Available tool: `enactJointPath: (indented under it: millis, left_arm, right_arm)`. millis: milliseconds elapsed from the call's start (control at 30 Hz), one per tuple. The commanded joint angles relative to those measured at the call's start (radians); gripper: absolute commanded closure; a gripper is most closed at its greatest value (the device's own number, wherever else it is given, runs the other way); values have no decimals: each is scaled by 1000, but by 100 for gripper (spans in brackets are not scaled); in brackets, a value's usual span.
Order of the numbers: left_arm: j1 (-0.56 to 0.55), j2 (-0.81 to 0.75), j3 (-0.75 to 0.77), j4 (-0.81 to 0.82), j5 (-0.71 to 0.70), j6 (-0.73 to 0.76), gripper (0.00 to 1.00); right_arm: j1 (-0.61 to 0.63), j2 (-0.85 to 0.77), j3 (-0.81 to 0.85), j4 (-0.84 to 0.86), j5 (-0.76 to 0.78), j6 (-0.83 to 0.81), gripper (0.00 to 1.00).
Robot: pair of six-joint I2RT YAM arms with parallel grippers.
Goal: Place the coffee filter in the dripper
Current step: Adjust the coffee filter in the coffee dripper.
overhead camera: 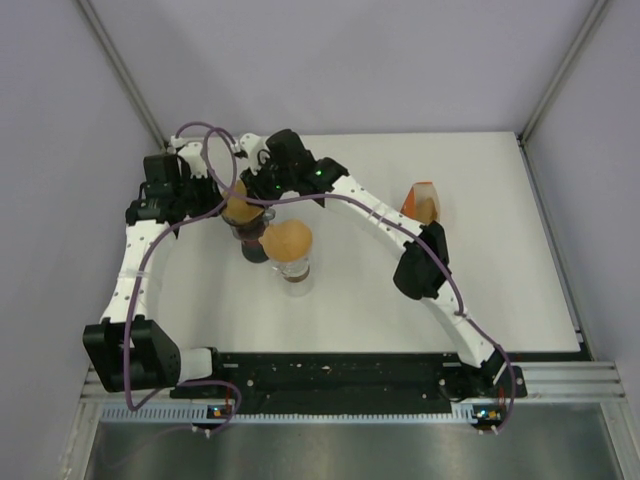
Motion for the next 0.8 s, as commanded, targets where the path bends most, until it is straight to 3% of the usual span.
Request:
enactJointPath:
  millis: [0, 200, 367, 667, 767]
  left_arm:
    - [4, -20, -8, 15, 24, 14, 66]
    - [4, -27, -7, -2, 55, 14, 68]
    - [4, -24, -17, 1, 50, 17, 69]
    - [2, -24, -18, -5, 44, 22, 69]
    - [4, -24, -18, -5, 38, 23, 69]
  right_arm:
    - [37, 19, 58, -5, 2, -21, 71]
    - [48, 32, 60, -45, 48, -43, 91]
    - [56, 27, 75, -50, 56, -55, 100]
    - [59, 36, 60, -67, 56, -63, 99]
    - [60, 30, 63, -73, 53, -61, 72]
